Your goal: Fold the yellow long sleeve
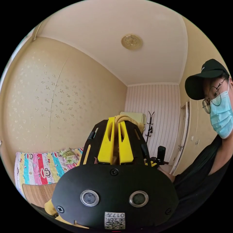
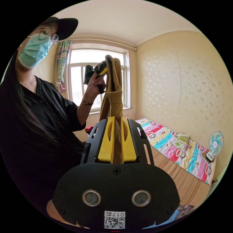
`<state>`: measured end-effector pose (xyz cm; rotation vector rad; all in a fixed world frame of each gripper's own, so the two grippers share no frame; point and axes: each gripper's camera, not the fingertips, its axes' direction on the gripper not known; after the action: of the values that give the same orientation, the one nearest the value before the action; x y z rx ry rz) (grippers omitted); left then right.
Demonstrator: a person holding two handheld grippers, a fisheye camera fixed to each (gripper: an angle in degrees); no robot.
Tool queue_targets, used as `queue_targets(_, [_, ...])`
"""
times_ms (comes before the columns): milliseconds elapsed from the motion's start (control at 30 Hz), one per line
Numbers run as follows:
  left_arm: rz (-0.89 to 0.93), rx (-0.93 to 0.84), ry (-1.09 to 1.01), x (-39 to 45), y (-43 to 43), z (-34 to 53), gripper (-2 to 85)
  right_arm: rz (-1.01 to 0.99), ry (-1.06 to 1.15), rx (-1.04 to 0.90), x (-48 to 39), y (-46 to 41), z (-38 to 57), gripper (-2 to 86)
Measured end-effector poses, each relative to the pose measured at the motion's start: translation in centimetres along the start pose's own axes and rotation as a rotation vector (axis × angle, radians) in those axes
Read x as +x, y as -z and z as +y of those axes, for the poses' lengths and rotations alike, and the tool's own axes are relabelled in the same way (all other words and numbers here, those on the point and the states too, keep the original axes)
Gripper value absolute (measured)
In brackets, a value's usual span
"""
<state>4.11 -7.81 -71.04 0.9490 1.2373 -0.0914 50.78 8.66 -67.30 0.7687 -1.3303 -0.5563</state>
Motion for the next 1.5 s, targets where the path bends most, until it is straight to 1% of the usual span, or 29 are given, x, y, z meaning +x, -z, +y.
queue_targets(67, [-0.009, 0.022, -0.003, 0.1, 1.7, -0.8, -0.7, -0.118, -0.06, -0.003, 2.1, -2.1, 1.5, 9.6])
queue_targets(100, [-0.008, 0.03, -0.007, -0.1, 2.8, -1.4, -0.7, -0.133, -0.081, -0.009, 2.7, -2.7, 1.7, 11.0])
queue_targets(167, [-0.012, 0.038, -0.011, -0.4, 4.4, -2.1, -0.7, -0.113, -0.166, -0.027, 5.1, -5.6, 2.2, 15.7])
queue_targets(233, [-0.031, 0.045, -0.002, -1.1, 6.6, -2.9, -0.7, -0.089, -0.213, -0.041, 6.8, -7.8, 1.7, 17.6])
queue_targets(300, [-0.051, 0.047, 0.011, -2.0, 8.1, -3.3, -0.7, -0.127, -0.249, -0.092, 8.5, -10.0, 0.4, 17.0])
queue_targets(333, [-0.063, 0.043, 0.015, -2.7, 9.0, -3.5, -0.7, -0.226, -0.206, -0.121, 8.9, -10.9, -0.9, 12.7])
queue_targets(367, [-0.072, 0.042, 0.019, -3.0, 9.5, -3.7, -0.7, -0.255, -0.165, -0.143, 9.2, -11.1, -2.2, 5.1])
queue_targets(400, [-0.097, 0.045, 0.033, -3.8, 10.7, -3.8, -0.6, -0.209, -0.16, -0.145, 9.3, -10.9, -2.9, 4.7])
queue_targets(467, [-0.12, 0.071, 0.048, -5.0, 12.7, -4.0, -0.6, 0.012, -0.113, -0.124, 9.4, -8.4, -4.8, 3.6])
queue_targets(533, [-0.179, 0.127, 0.066, -6.3, 15.9, -4.1, -0.6, 0.109, -0.1, -0.063, 9.9, -5.0, -5.8, 3.2])
queue_targets(600, [-0.23, 0.14, 0.07, -7.3, 17.5, -4.2, -0.6, 0.103, -0.085, 0.041, 10.8, -1.0, -6.1, 2.9])
queue_targets(633, [-0.257, 0.124, 0.074, -8.0, 18.0, -4.4, -0.6, 0.051, -0.07, 0.106, 11.6, 1.6, -6.3, 2.8])
queue_targets(667, [-0.265, 0.113, 0.079, -8.4, 18.1, -4.5, -0.6, 0.008, -0.071, 0.159, 12.7, 4.1, -6.6, 2.8])
queue_targets(733, [-0.246, 0.063, 0.103, -10.0, 17.7, -5.0, -0.6, 0.012, -0.083, 0.202, 13.8, 6.8, -7.5, 2.7])
queue_targets(800, [-0.232, 0.039, 0.125, -10.7, 17.0, -5.7, -0.6, 0.062, -0.043, 0.212, 13.7, 8.7, -9.3, 2.6])
queue_targets(900, [-0.216, 0.01, 0.093, -11.5, 15.3, -8.1, -0.5, 0.225, -0.007, 0.249, 13.4, 11.3, -13.3, 2.5])
queue_targets(967, [-0.235, -0.011, 0.091, -12.8, 14.1, -10.2, -0.5, 0.342, -0.021, 0.28, 14.6, 12.8, -16.9, 2.5])
queue_targets(1033, [-0.26, -0.047, 0.097, -16.2, 11.6, -12.8, -0.5, 0.376, -0.031, 0.265, 17.0, 13.2, -19.9, 2.4])
queue_targets(1100, [-0.273, -0.08, 0.126, -20.5, 8.9, -14.1, -0.3, 0.379, -0.04, 0.186, 20.8, 12.4, -22.8, 2.3])
queue_targets(1167, [-0.287, -0.145, 0.176, -26.1, 5.5, -14.5, -0.1, 0.363, -0.122, 0.009, 28.6, 9.2, -25.5, 2.2])
queue_targets(1200, [-0.316, -0.219, 0.223, -30.8, 2.5, -14.0, 0.1, 0.359, -0.139, -0.04, 30.8, 7.9, -25.9, 2.2])
queue_targets(1267, [-0.359, -0.38, 0.305, -39.3, -3.1, -12.0, 0.8, 0.348, -0.22, -0.271, 41.6, 1.0, -25.5, 1.9])
queue_targets(1300, [-0.382, -0.483, 0.36, -45.4, -6.9, -9.5, 2.0, 0.34, -0.239, -0.345, 44.7, -1.4, -24.8, 1.8])
queue_targets(1333, [-0.398, -0.565, 0.383, -51.7, -10.5, -5.8, 4.0, 0.336, -0.274, -0.483, 50.8, -6.3, -23.0, 1.6])
queue_targets(1367, [-0.411, -0.617, 0.409, -54.8, -12.1, -3.6, 5.5, 0.379, -0.354, -0.576, 56.6, -11.1, -20.3, 1.3])
queue_targets(1400, [-0.464, -0.747, 0.544, -60.9, -14.5, 1.7, 7.9, 0.402, -0.417, -0.633, 59.3, -13.5, -18.7, 1.2])
queue_targets(1433, [-0.485, -0.853, 0.686, -65.6, -15.7, 7.0, 9.7, 0.414, -0.52, -0.771, 63.4, -18.2, -15.3, 1.0])
queue_targets(1467, [-0.479, -0.888, 0.747, -67.2, -15.9, 9.6, 10.2, 0.408, -0.57, -0.834, 65.4, -22.4, -12.3, 0.9])
queue_targets(1500, [-0.452, -0.914, 0.85, -69.2, -15.7, 14.5, 11.0, 0.395, -0.58, -0.832, 65.6, -24.1, -11.0, 0.8])
